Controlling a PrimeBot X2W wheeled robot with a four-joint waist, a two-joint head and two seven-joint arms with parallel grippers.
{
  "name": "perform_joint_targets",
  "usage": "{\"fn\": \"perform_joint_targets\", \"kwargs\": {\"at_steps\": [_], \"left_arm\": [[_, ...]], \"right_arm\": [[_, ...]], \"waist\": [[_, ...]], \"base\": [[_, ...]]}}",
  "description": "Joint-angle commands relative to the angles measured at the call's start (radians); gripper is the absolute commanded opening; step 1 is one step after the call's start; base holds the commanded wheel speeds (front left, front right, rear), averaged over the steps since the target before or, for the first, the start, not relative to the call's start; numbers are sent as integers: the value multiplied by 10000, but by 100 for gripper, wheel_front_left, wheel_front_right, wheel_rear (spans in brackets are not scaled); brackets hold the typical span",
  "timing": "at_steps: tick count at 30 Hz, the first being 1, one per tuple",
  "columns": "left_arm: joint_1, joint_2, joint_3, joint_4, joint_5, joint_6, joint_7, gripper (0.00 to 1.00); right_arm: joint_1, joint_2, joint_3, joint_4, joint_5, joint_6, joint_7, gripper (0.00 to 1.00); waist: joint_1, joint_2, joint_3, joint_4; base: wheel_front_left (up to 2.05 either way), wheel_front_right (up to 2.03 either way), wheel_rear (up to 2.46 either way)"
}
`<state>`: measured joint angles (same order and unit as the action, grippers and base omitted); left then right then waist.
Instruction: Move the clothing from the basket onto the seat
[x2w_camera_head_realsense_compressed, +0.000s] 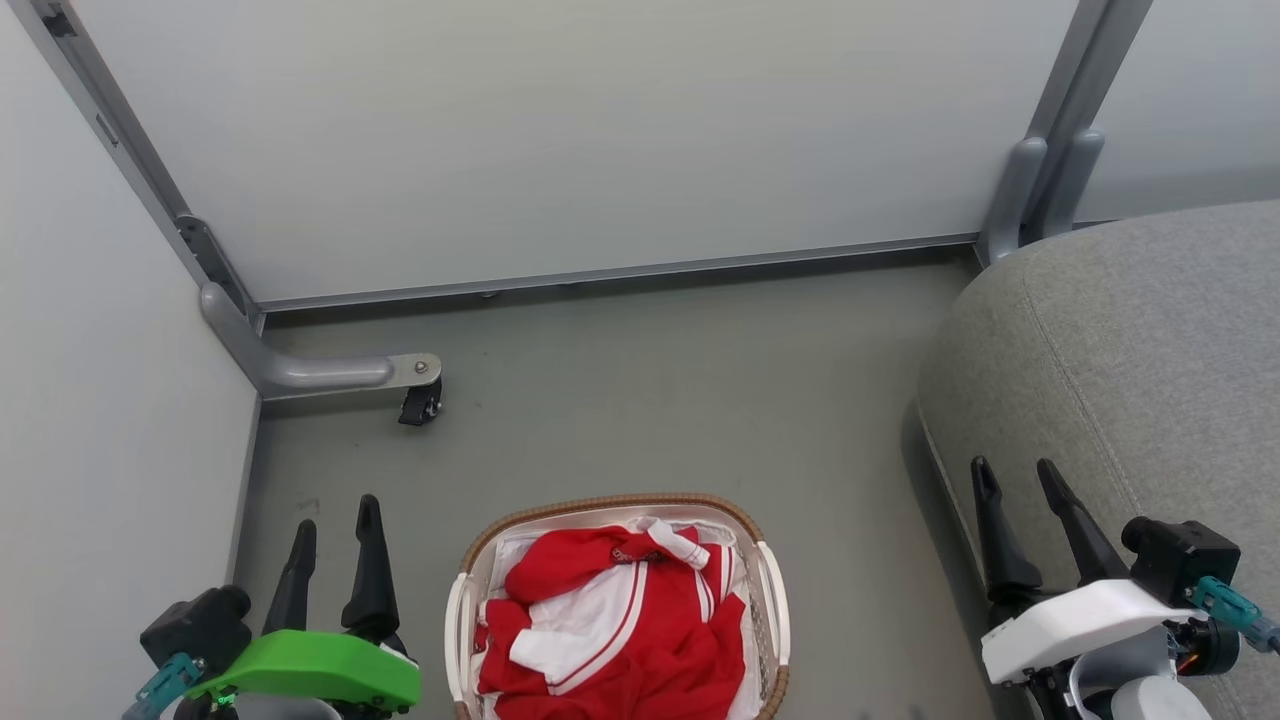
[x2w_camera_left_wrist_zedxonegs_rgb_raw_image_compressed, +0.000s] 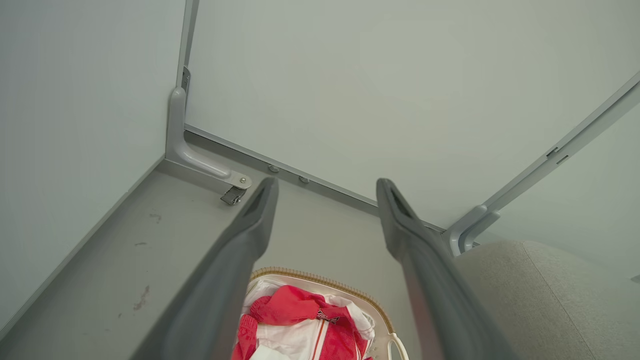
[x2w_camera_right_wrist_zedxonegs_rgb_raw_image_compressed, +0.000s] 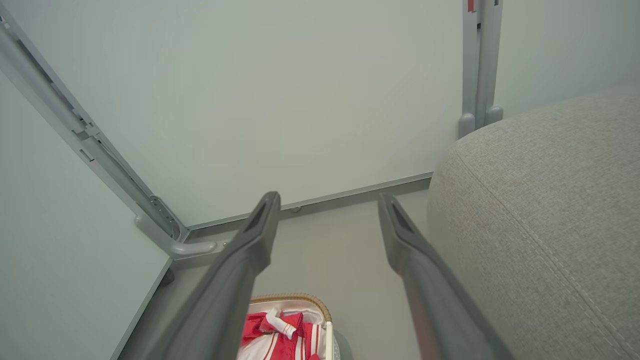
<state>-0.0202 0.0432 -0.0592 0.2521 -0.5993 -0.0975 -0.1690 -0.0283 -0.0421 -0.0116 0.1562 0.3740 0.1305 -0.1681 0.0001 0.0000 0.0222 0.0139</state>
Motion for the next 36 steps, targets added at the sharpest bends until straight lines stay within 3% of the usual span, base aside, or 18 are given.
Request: {"fn": "perform_joint_targets", "kwargs": {"at_steps": [1, 36], "left_arm": [[70, 74, -17, -34, 290, -49, -93, 100], [339, 96, -425, 732, 2555, -70, -808, 100]], "right_arm": [[127, -68, 26, -115, -308, 3, -105, 100], [381, -101, 202, 79, -3048, 4, -812, 100]], "waist": [[-1, 0, 6, 10], [-1, 0, -49, 125]], "base": [[0, 0, 0], [0, 0, 0]]}}
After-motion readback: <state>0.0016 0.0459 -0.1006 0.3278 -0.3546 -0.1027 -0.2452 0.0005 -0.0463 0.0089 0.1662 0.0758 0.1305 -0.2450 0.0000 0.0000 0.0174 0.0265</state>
